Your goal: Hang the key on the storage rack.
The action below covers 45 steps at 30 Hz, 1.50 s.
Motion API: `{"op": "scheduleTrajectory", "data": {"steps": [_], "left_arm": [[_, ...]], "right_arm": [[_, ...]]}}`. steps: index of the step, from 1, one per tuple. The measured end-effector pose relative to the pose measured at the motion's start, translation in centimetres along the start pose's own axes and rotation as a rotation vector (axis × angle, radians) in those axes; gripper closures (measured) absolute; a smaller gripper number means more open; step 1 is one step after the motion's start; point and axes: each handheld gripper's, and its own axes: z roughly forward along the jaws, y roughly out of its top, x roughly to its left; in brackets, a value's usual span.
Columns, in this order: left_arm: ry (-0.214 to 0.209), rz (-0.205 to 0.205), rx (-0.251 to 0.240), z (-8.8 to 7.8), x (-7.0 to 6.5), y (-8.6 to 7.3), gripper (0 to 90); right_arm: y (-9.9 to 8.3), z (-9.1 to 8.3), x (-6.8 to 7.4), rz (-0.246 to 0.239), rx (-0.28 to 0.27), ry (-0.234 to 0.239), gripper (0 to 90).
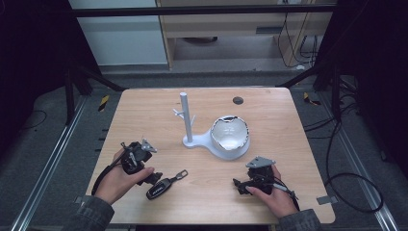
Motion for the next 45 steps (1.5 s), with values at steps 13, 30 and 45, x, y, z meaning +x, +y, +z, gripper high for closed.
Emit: {"op": "scheduleTrajectory", "data": {"steps": [13,30,45], "left_arm": [[-0.044,0.103,0.117,1.8,-2.1,1.8,5.1],[-0.109,0.136,0.294,5.7,-2.7,1.2,12.0],[-0.145,0.096,0.325,7.1,-2.2,0.8,24.5]], "right_arm": [[0.0,0.0,-0.1,-0.008,-0.002,0.007,0.7],[0.0,-0.1,-0.1,-0.008,0.0,0.009,0.5],[-0.1,-0.1,-0.1,-0.006,0.001,0.007,0.5]]}}
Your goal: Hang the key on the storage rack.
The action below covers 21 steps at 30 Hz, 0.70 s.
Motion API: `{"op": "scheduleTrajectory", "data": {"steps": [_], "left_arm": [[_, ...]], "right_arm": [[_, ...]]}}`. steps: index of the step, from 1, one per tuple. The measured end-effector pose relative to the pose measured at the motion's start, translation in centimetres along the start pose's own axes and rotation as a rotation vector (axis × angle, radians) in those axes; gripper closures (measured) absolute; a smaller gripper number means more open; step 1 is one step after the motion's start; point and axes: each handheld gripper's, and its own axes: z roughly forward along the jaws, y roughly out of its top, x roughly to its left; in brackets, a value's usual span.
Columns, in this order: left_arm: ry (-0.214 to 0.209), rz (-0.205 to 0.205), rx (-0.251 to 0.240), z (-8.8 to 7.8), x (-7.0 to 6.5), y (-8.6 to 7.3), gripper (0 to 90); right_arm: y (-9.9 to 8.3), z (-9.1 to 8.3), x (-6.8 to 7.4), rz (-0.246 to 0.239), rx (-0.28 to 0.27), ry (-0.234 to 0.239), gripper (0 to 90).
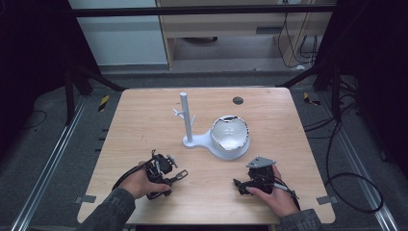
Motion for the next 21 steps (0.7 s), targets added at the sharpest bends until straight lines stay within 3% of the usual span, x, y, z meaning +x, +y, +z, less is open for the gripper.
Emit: {"op": "scheduleTrajectory", "data": {"steps": [5,12,15,21], "left_arm": [[-0.015,-0.007,0.0,0.18,0.09,0.01,29.7],[-0.003,-0.006,-0.002,0.0,0.2,0.05,39.3],[0.021,0.008,0.005,-0.12,0.0,-0.01,47.4],[0.023,0.003,-0.017,-0.2,-0.12,-0.37,48.5]], "right_arm": [[0.0,0.0,0.0,0.0,-0.001,0.0,0.4],[-0.01,0.0,-0.01,-0.001,0.0,0.0,0.4],[-0.01,0.0,-0.01,-0.002,0.0,0.0,0.5],[-0.01,0.0,-0.01,-0.001,0.0,0.0,0.5]]}}
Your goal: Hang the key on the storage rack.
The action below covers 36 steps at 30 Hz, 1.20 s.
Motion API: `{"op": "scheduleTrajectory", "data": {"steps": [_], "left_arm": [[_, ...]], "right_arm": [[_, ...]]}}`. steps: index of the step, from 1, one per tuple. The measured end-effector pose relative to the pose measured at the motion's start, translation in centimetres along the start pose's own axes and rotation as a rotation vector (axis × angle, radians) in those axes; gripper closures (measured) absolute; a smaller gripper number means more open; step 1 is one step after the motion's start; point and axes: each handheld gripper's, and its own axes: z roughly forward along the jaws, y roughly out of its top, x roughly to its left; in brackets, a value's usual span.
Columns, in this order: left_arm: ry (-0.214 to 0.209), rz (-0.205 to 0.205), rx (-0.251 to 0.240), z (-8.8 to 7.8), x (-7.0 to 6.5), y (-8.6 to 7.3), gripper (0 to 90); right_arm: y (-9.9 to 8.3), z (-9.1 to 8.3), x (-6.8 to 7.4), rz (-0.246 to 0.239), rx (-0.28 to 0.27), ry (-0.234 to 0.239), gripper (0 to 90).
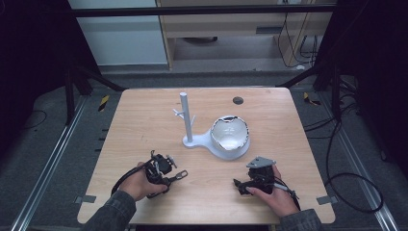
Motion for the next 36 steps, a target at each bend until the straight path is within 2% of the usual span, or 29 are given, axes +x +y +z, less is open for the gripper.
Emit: {"op": "scheduleTrajectory", "data": {"steps": [4,9,15,24,36], "left_arm": [[-0.007,-0.025,-0.049,-0.8,0.2,-0.4,48.6],[0.008,-0.044,-0.129,-3.3,0.6,-0.7,48.7],[0.034,-0.047,-0.195,-6.0,0.9,-0.6,48.7],[0.077,-0.037,-0.24,-9.9,1.5,0.4,48.8],[0.135,-0.015,-0.26,-15.8,2.4,2.5,48.8]], "right_arm": [[0.0,0.0,0.0,0.0,0.0,0.0,0.5],[0.0,0.0,0.0,0.001,0.0,0.0,0.4],[0.0,0.0,0.0,0.001,0.0,0.0,0.5],[0.0,0.0,0.0,-0.001,0.002,-0.001,0.4],[0.0,0.0,0.0,-0.001,0.005,-0.002,0.4]]}}
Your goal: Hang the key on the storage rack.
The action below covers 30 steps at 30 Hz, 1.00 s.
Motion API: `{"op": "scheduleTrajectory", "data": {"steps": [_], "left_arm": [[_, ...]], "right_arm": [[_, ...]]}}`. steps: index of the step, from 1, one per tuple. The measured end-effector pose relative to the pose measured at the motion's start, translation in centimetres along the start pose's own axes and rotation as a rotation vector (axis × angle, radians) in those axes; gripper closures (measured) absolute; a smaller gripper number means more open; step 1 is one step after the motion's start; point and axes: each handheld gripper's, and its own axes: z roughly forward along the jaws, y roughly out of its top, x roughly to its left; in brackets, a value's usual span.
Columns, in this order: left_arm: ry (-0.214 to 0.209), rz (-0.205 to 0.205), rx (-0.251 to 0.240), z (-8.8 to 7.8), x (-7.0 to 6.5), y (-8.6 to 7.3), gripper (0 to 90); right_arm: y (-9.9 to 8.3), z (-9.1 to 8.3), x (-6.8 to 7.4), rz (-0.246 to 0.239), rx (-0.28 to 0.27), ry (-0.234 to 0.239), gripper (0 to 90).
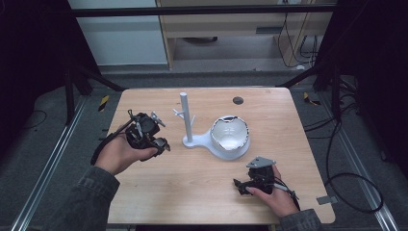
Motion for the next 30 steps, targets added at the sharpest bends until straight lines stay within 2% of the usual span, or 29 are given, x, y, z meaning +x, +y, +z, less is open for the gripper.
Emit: {"op": "scheduleTrajectory", "data": {"steps": [8,11,20,30], "left_arm": [[0.018,0.019,-0.001,-2.5,0.5,1.6,48.8],[0.015,0.012,-0.014,-3.1,0.8,2.0,48.8],[0.025,0.008,-0.013,-4.1,1.5,3.0,48.7],[0.033,0.018,-0.013,-4.8,1.5,4.4,48.8]], "right_arm": [[0.0,0.0,0.0,0.002,-0.003,-0.002,0.5],[0.0,0.0,0.0,0.001,-0.003,-0.002,0.5],[0.0,0.0,0.0,0.0,-0.004,-0.002,0.5],[0.0,0.0,0.0,0.001,-0.004,-0.003,0.5]]}}
